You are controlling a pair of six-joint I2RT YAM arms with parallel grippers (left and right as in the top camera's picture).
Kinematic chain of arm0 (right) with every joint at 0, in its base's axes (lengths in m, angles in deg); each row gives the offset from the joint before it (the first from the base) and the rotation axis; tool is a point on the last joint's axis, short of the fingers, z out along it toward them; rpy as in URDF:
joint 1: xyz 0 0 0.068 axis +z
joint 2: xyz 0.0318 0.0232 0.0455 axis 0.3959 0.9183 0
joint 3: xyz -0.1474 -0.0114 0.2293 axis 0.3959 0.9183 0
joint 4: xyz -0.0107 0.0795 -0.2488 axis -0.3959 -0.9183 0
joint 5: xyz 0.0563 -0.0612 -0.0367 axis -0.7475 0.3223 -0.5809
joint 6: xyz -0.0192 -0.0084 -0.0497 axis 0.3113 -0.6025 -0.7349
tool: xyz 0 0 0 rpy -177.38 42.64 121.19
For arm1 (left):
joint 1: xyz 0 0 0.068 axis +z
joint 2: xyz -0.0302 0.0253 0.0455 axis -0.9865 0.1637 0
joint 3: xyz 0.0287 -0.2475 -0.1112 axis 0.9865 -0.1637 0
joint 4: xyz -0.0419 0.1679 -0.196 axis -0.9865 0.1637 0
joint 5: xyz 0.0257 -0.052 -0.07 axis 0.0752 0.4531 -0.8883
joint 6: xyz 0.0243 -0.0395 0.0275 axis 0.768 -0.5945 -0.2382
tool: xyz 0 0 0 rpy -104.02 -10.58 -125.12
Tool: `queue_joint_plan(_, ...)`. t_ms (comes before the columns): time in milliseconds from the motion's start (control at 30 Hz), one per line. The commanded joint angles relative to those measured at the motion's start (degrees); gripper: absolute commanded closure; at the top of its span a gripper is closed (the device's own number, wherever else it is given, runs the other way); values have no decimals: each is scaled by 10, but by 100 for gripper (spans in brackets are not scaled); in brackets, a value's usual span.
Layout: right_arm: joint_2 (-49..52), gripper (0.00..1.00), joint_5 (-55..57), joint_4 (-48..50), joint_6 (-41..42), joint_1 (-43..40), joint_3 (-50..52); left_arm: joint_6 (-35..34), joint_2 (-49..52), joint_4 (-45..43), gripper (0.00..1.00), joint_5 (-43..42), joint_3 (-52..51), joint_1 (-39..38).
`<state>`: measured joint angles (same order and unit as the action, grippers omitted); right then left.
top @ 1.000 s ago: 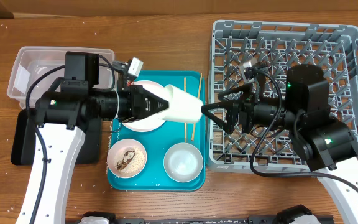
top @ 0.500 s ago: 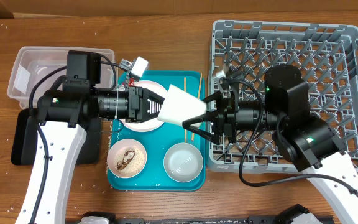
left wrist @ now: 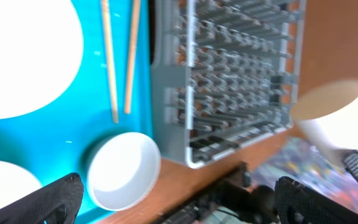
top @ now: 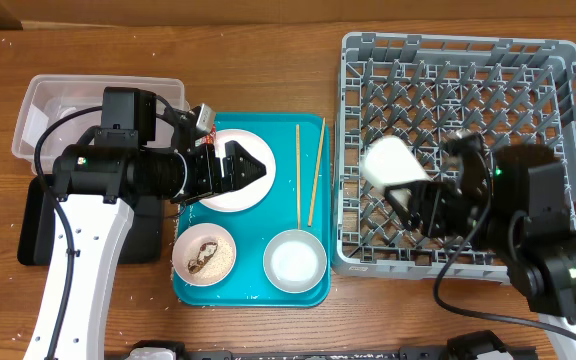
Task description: Sort waste into correct bins and load items into the dishwasher
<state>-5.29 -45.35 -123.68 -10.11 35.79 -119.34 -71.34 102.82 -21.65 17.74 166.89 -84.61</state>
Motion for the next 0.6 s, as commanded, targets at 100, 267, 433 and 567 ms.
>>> queue_joint_plan(100, 51, 38, 137, -110, 64, 25, -15, 7, 2, -3, 1, 71, 1, -8)
queue_joint_plan(267, 132, 36, 139, -150, 75, 73, -15, 7, 2, -2, 2, 91, 1, -27)
queue_joint_plan(433, 223, 31, 174, -168, 84, 95, -14, 7, 2, 11, 3, 120, 1, -53)
queue_joint_plan(567, 268, 16, 177, -178, 85, 95, -14, 7, 2, 26, 3, 163, 1, -80)
